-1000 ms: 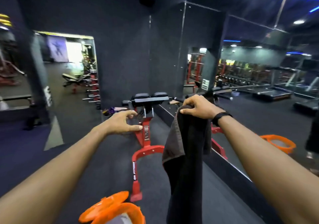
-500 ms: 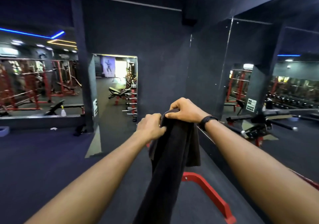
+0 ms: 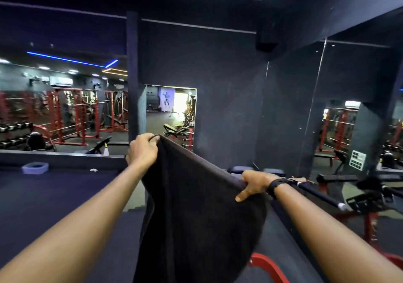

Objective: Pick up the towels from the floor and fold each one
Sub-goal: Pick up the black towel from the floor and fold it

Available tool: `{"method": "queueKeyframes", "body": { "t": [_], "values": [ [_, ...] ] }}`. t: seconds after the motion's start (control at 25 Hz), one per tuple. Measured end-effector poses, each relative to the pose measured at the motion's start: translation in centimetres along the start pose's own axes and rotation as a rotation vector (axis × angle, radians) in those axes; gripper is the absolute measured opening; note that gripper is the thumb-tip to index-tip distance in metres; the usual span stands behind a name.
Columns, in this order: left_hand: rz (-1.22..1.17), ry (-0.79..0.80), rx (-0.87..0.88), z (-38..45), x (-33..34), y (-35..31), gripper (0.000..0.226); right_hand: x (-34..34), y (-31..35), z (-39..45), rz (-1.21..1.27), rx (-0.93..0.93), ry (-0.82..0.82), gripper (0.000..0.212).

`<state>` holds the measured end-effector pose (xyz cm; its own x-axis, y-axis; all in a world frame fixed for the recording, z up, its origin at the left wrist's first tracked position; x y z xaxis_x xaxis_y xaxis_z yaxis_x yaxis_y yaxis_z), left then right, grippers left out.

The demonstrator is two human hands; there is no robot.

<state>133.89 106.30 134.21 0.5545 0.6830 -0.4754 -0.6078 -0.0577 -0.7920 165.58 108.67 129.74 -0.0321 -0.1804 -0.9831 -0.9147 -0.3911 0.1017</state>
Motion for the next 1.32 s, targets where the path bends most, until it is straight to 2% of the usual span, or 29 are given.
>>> {"method": "queueKeyframes", "body": {
  "t": [0.08,0.12,0.16,0.24,0.32,0.4,0.48,0.68,0.84,0.96,1.08,1.16,1.24,1.32],
  "values": [
    [-0.077,0.002,-0.092,1.0,0.0,1.7,0.037,0.3,-1.5,0.5,0.036,0.06,-0.021,0.036],
    [-0.106,0.05,-0.137,1.5,0.1,2.4,0.041,0.3,-1.8,1.2,0.149,0.066,-0.056,0.037],
    [-0.147,0.147,-0.187,1.7,0.3,3.0,0.041,0.4,-1.4,1.5,0.308,0.035,-0.096,0.037],
    [-0.231,0.445,-0.319,1.2,1.2,3.4,0.036,0.0,1.0,2.6,0.612,-0.095,-0.134,0.036],
    [-0.298,0.626,-0.399,-0.2,1.8,2.6,0.024,-0.8,4.9,3.7,0.854,-0.21,-0.165,0.043],
    [-0.434,0.697,-0.397,-1.3,2.5,1.3,0.016,-1.7,8.5,5.0,1.109,-0.148,-0.293,0.04],
    [-0.56,0.742,-0.374,-1.9,3.4,0.5,0.016,-2.1,11.1,6.3,1.24,-0.053,-0.402,0.032],
    [-0.667,0.689,-0.321,-2.4,4.3,0.4,0.027,-2.4,13.5,7.6,1.199,-0.027,-0.466,0.012],
    [-0.684,0.81,-0.26,-2.7,3.8,1.1,0.045,-2.2,13.3,8.0,1.044,-0.008,-0.518,0.012],
    [-0.705,0.862,-0.225,-2.6,3.8,1.2,0.058,-2.1,13.0,8.3,1.028,-0.014,-0.577,0.016],
    [-0.748,0.871,-0.188,-3.0,4.3,0.9,0.052,-1.8,12.5,8.9,1.064,0.01,-0.652,0.023],
    [-0.795,0.866,-0.096,-3.5,4.8,0.9,0.046,-1.5,12.1,9.3,1.117,0.062,-0.705,0.023],
    [-0.849,0.823,-0.015,-3.8,5.3,1.3,0.046,-1.4,11.7,9.4,1.151,0.109,-0.745,0.021],
    [-0.901,0.749,-0.01,-4.0,5.7,1.6,0.038,-1.2,11.5,9.4,1.26,0.12,-0.743,0.02]
  ]
}}
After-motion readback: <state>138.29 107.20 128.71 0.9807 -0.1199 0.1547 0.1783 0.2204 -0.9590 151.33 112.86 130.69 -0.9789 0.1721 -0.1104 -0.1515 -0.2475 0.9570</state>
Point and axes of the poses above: each hand's wrist, its own z-axis towards the middle knuckle, its own x-axis out of the palm, y = z × x, the point moved 4 cm from there along z, towards the middle knuckle, and after that the axes turned 5 degrees about -x, right-handed, at the moved point
